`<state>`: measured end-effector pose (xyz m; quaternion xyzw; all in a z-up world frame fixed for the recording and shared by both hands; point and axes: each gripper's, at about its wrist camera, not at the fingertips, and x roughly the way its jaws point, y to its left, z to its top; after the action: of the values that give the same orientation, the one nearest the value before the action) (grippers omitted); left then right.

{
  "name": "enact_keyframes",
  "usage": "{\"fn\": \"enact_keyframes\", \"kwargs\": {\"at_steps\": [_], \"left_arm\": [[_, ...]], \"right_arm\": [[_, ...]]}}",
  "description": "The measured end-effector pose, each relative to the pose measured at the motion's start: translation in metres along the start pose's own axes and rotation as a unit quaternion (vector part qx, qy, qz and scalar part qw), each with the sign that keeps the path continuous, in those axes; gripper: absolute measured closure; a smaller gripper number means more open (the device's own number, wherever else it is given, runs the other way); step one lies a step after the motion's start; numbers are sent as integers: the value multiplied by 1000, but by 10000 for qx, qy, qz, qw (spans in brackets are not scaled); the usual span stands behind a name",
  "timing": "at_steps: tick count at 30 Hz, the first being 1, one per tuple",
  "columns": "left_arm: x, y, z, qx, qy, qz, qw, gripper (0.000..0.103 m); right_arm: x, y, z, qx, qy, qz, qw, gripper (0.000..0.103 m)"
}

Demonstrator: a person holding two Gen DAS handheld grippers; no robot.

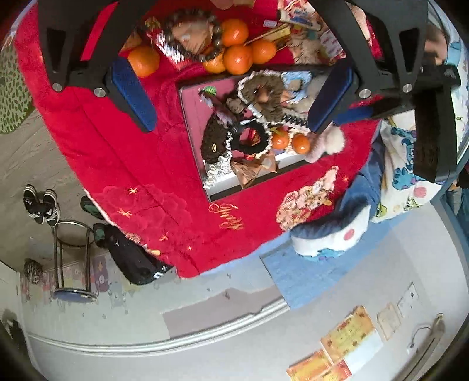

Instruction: Organize objects

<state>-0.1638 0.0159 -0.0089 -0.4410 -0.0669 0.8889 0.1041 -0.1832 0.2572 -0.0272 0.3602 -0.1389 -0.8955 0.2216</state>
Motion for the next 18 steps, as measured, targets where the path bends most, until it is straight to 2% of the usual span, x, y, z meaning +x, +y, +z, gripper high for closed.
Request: {"fn": "enact_keyframes", "kwargs": {"at_steps": [3, 8, 10, 14, 15, 16, 18], "left_arm": [[-31, 8, -21, -47, -187, 346, 9992, 20], [-75, 36, -87, -649, -315, -36, 9974, 20], [-87, 39, -108, -662, -384, 141, 9970, 20], [-105, 33, -137, -472, -616, 961, 9923, 20], [-107, 33, -140, -586, -581, 994, 9916, 20], [-109, 34, -146, -667, -569, 898, 9921, 20], [-112, 39, -154, -866, -638, 214, 9940, 20]], "right_arm": [[-25, 5, -15, 143, -115, 62, 9998, 0], [-60, 21, -47, 311, -267, -28, 9992, 0], [-74, 30, -68, 256, -220, -49, 9994, 0], [-96, 50, -106, 80, -187, -343, 9992, 0], [-100, 55, -115, 57, -195, -444, 9988, 0], [-103, 57, -123, 92, -181, -500, 9985, 0], [-106, 61, -135, 208, -87, -459, 9987, 0]]}}
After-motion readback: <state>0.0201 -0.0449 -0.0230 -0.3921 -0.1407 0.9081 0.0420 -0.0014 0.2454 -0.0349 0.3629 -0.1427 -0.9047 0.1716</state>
